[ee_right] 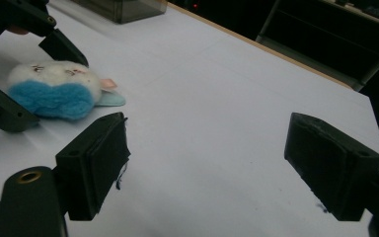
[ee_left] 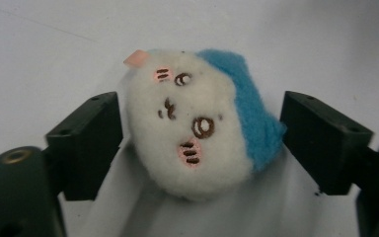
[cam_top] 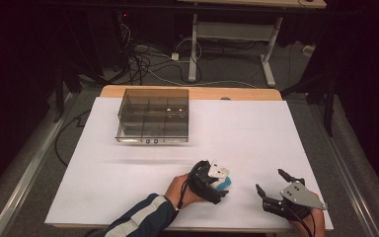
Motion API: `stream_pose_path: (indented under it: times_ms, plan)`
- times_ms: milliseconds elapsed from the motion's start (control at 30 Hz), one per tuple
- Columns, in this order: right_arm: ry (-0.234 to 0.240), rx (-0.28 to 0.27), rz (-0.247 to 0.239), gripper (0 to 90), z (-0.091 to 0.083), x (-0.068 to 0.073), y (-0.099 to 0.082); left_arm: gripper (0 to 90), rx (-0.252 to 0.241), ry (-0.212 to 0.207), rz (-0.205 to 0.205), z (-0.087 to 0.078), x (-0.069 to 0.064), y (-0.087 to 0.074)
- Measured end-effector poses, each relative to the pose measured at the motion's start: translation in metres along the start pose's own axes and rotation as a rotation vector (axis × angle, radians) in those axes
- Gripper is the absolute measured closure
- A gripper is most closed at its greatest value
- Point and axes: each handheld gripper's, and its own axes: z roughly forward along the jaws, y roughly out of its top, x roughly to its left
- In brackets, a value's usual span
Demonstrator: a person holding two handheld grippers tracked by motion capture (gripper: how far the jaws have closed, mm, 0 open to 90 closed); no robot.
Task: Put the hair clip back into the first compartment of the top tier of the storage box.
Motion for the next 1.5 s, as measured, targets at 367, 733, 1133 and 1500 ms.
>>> stream_pose_path:
  times_ms: [367,733,1133,1500]
  plan:
    - [-0.009,-0.015,-0.004,18.0,-0.001,0.000,0.002,37.3,-0.018,0.019,0.038,-0.006,-0.003,-0.001]
    - [-0.013,-0.031,-0.012,18.0,-0.004,-0.001,0.004,38.2,-0.071,0.043,0.090,-0.022,-0.008,-0.006]
    - [-0.015,-0.039,-0.014,16.9,-0.006,0.002,0.005,40.0,-0.106,0.046,0.159,-0.050,-0.012,-0.012]
    - [0.005,-0.035,-0.023,16.9,-0.003,0.004,0.004,40.8,-0.093,0.053,0.221,-0.058,-0.019,-0.015]
